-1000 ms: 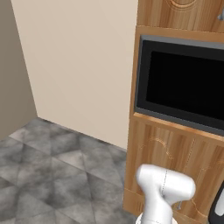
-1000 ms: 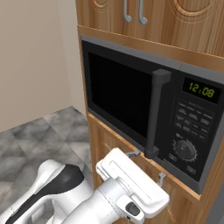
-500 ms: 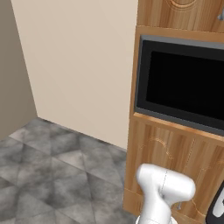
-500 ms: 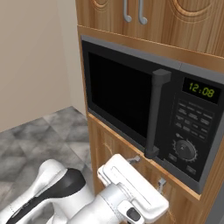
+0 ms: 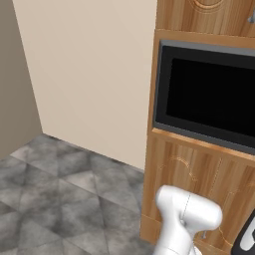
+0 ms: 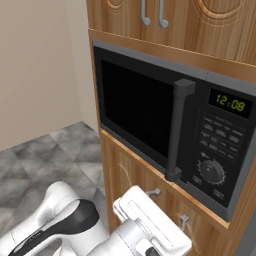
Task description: Pick the eggplant from the counter and place it in the microwave. Then turn on the microwave.
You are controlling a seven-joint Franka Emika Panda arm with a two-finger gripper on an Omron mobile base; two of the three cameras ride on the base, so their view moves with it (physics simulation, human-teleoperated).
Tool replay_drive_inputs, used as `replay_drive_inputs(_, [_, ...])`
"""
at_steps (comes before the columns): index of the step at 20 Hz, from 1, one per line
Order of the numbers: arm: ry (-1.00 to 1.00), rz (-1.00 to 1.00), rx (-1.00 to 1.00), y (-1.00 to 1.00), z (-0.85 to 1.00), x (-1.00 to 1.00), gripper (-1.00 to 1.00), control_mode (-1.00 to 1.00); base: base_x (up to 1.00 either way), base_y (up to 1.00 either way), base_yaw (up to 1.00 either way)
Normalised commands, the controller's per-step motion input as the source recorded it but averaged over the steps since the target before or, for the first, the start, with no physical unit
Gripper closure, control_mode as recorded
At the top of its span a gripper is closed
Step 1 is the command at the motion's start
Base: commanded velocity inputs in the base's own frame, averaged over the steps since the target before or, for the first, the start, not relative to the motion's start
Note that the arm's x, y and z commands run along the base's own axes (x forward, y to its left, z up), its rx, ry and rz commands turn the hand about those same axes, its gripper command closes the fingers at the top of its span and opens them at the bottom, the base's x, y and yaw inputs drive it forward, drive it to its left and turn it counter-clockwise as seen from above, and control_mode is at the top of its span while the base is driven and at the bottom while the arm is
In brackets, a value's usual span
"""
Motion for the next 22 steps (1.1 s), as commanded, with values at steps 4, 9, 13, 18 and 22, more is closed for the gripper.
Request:
replay_drive_inputs(4, [0.0,0.0,0.0,0.0,-0.27,0.0,-1.0,-1.0,0.0,0.0,0.0])
replay_drive_inputs(9, [0.0,0.0,0.0,0.0,-0.23,0.0,-1.0,-1.0,0.0,0.0,0.0])
replay_drive_inputs(13, [0.0,0.0,0.0,0.0,-0.17,0.0,-1.0,-1.0,0.0,0.0,0.0])
replay_drive_inputs(18, [0.0,0.0,0.0,0.0,-0.19,0.0,-1.0,-1.0,0.0,0.0,0.0])
replay_drive_inputs(22, [0.0,0.0,0.0,0.0,-0.18,0.06,-1.0,-1.0,0.0,0.0,0.0])
